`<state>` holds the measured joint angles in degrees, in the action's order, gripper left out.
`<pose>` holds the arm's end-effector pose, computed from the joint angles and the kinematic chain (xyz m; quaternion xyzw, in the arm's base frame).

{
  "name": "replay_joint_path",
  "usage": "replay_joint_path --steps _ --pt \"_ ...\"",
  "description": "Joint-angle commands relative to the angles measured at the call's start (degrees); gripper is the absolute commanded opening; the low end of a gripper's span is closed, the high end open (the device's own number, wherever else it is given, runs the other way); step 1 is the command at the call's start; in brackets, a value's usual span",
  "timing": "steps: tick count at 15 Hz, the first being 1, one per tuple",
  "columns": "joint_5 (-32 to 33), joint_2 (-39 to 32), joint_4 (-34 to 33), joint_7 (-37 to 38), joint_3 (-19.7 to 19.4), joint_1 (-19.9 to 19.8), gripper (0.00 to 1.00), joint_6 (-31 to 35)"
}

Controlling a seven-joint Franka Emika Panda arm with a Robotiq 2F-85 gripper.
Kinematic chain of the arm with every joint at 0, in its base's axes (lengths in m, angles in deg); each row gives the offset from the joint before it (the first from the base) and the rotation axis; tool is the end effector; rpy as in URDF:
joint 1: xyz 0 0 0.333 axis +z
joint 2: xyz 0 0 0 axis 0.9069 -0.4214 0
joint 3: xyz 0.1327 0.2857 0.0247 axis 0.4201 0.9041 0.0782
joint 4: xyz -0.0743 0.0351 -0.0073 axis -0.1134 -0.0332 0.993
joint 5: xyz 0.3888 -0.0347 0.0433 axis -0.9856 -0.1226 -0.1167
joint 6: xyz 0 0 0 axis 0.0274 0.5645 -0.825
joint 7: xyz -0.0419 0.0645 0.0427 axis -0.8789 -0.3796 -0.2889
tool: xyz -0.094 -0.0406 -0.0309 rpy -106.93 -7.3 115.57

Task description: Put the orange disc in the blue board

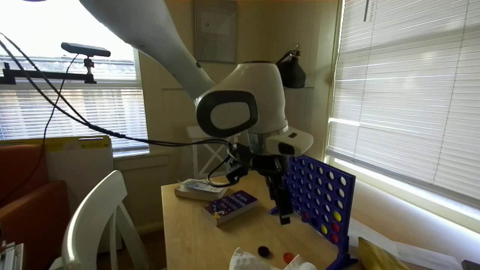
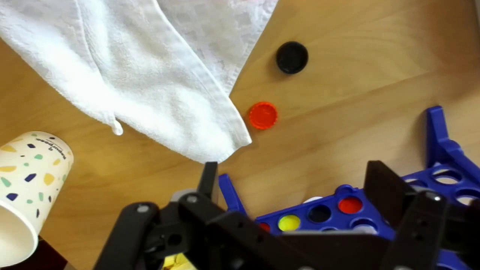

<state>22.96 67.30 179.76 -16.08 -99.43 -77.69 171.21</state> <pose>0.5287 -0.2725 0.2846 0.9310 -0.3470 0.1125 0.0106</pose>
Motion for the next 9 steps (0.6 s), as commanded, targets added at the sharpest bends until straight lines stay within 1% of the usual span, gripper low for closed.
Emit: replay_joint_path --steps 1,7,8,9 --pt "1.2 -0.4 -0.1 0.4 0.1 -0.7 1.00 -0.1" --pt "1.7 -0.8 -0.5 0.5 -0.4 -0.7 1.00 -0.1" --pt "-0.4 -1.9 -1.1 -1.6 1.2 -1.7 1.00 -0.4" --pt "-1.1 -2.8 -1.5 -1.7 1.8 -1.9 1.00 -0.8"
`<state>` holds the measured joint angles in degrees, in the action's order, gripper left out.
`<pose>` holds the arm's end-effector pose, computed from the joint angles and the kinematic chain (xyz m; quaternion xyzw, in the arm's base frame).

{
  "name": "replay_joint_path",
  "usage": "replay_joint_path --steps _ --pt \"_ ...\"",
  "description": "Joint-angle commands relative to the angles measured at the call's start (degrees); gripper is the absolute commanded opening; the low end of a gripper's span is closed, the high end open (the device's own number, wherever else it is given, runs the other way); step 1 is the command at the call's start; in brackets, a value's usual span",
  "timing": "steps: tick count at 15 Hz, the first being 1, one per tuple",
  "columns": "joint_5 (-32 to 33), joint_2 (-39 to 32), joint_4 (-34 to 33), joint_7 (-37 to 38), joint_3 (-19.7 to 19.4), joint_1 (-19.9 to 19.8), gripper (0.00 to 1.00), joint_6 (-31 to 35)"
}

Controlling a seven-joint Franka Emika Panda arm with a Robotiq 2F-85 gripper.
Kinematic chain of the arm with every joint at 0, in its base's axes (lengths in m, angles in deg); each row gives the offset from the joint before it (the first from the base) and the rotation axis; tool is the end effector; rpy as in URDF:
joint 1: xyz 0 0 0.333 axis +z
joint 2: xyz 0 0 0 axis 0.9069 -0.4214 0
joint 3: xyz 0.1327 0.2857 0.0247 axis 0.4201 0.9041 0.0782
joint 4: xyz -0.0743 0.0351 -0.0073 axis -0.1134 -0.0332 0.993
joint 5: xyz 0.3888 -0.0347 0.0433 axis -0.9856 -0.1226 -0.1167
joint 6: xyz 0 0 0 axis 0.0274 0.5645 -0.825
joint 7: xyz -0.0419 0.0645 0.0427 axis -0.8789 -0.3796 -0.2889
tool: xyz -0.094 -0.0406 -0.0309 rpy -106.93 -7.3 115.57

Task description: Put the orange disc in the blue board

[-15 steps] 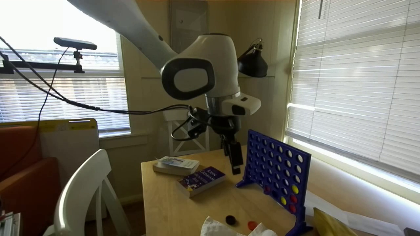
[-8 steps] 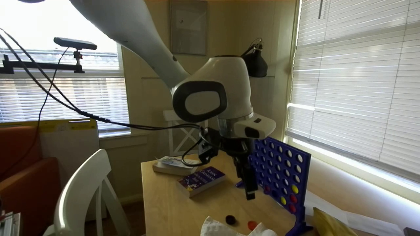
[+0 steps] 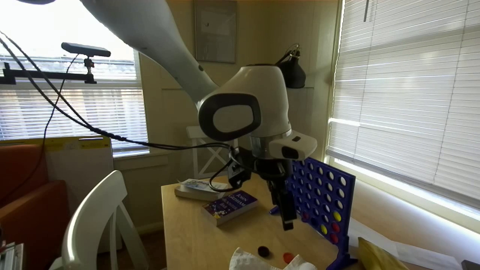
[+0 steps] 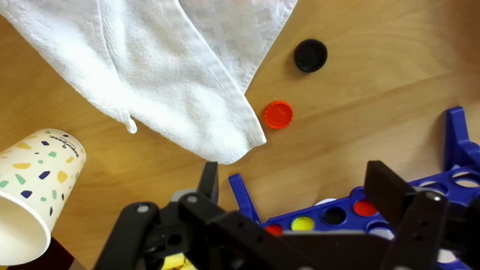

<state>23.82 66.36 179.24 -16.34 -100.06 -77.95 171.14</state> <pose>0.5266 -0.2810 0.2794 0.9321 -0.3455 0.1075 0.0189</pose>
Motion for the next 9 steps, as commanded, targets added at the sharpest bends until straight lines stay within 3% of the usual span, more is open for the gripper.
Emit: replay_joint_path --steps 1,9 --pt "-2.8 -2.6 -1.5 -2.5 3.4 -2.2 1.00 -2.1" --pt "-5.4 -11.7 -6.6 -3.5 7.3 -5.0 1.00 -2.5"
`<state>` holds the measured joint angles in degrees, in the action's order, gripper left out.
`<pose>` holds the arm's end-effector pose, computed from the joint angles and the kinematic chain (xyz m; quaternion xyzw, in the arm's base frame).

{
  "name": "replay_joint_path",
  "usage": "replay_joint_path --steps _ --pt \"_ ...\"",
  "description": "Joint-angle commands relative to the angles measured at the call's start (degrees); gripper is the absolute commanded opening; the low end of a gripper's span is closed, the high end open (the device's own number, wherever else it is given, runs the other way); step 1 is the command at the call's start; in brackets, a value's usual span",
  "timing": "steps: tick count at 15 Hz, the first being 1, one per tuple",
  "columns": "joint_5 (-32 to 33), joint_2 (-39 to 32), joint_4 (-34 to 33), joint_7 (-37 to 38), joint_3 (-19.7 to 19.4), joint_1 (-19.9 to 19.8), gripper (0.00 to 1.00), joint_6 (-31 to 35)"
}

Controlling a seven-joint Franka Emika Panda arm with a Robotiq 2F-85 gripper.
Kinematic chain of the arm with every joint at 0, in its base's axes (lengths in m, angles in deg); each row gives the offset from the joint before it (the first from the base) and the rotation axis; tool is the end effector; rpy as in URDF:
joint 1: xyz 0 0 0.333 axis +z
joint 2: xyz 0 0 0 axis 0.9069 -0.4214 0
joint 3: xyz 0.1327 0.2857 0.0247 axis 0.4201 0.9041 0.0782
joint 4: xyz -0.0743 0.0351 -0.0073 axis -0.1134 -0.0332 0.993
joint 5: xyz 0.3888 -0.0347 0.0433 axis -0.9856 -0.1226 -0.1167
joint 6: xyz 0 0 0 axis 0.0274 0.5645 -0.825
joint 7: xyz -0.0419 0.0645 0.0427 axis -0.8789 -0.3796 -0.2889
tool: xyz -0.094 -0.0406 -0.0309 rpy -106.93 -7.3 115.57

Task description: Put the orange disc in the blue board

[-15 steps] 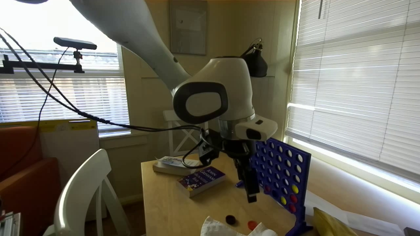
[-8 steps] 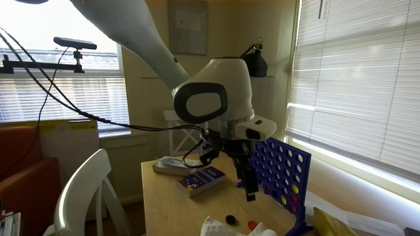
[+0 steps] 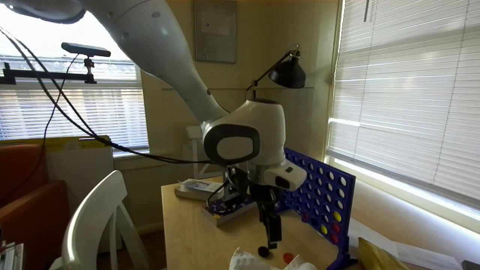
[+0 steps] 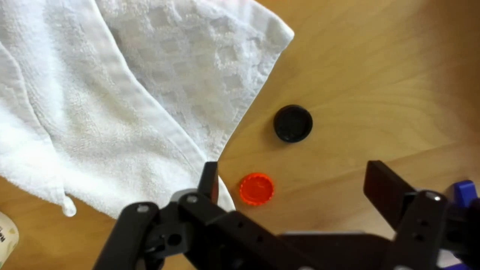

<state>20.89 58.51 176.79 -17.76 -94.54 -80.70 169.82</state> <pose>0.5383 -0.2581 0.2093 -0.9407 0.3352 -0.0509 0.0080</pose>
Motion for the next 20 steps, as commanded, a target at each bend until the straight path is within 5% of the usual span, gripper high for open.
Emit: replay_joint_path --steps 1,20 --pt "-2.2 -4.8 -4.9 -1.7 1.6 -2.3 1.00 -0.8" --pt "-4.9 -13.1 -12.1 -2.8 5.7 -6.1 1.00 0.3"
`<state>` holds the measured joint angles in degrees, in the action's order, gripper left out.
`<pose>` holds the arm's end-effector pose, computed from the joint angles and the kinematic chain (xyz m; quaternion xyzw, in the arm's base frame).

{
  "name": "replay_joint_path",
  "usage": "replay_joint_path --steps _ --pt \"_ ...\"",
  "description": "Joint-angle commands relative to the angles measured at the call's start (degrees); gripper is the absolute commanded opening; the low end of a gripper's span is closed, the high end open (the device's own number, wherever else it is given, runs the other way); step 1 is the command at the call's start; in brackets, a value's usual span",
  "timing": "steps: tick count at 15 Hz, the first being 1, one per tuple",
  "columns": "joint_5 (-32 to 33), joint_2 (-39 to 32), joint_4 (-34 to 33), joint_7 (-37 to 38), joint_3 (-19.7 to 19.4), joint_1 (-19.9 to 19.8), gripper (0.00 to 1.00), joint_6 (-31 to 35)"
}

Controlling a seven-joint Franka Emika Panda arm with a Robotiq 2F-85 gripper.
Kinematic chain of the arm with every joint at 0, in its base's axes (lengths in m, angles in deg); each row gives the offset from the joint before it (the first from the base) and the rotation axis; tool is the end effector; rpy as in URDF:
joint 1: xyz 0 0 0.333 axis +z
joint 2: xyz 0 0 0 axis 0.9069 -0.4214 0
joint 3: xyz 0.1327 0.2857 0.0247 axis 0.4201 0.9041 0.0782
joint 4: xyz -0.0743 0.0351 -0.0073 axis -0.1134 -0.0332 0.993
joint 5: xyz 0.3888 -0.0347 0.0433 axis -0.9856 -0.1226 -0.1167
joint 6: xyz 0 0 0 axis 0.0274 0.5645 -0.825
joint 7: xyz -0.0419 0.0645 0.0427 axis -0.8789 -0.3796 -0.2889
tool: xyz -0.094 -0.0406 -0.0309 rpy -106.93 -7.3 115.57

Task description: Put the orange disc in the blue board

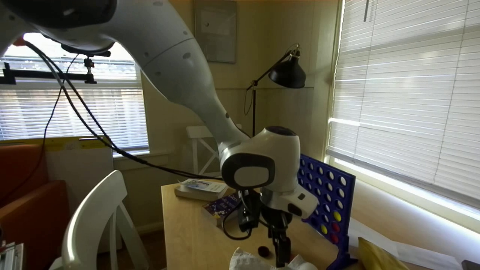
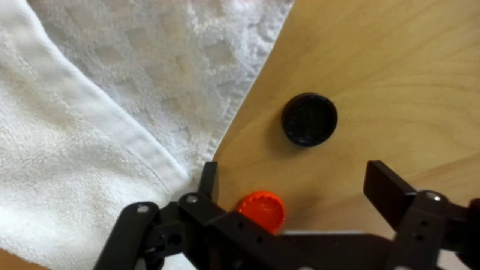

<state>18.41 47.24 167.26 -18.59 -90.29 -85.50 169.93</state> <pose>0.5641 -0.2776 0.1487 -0.9351 0.3512 -0.0383 0.0284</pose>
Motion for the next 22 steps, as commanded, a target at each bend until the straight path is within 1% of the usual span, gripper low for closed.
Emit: replay_joint_path --steps 1,10,19,20,22 --pt "-2.5 -2.0 -3.0 -2.0 1.6 -1.4 1.00 0.2" --pt "-2.5 -4.3 -5.4 -1.5 1.6 -1.5 1.00 2.6" --pt "-2.2 -6.1 -7.9 -1.1 1.5 -1.8 1.00 3.1" --pt "-2.1 -6.2 -8.1 -1.0 1.4 -1.7 0.99 3.1" --pt "-2.0 -6.4 -8.4 -1.0 1.3 -1.6 0.94 3.1"
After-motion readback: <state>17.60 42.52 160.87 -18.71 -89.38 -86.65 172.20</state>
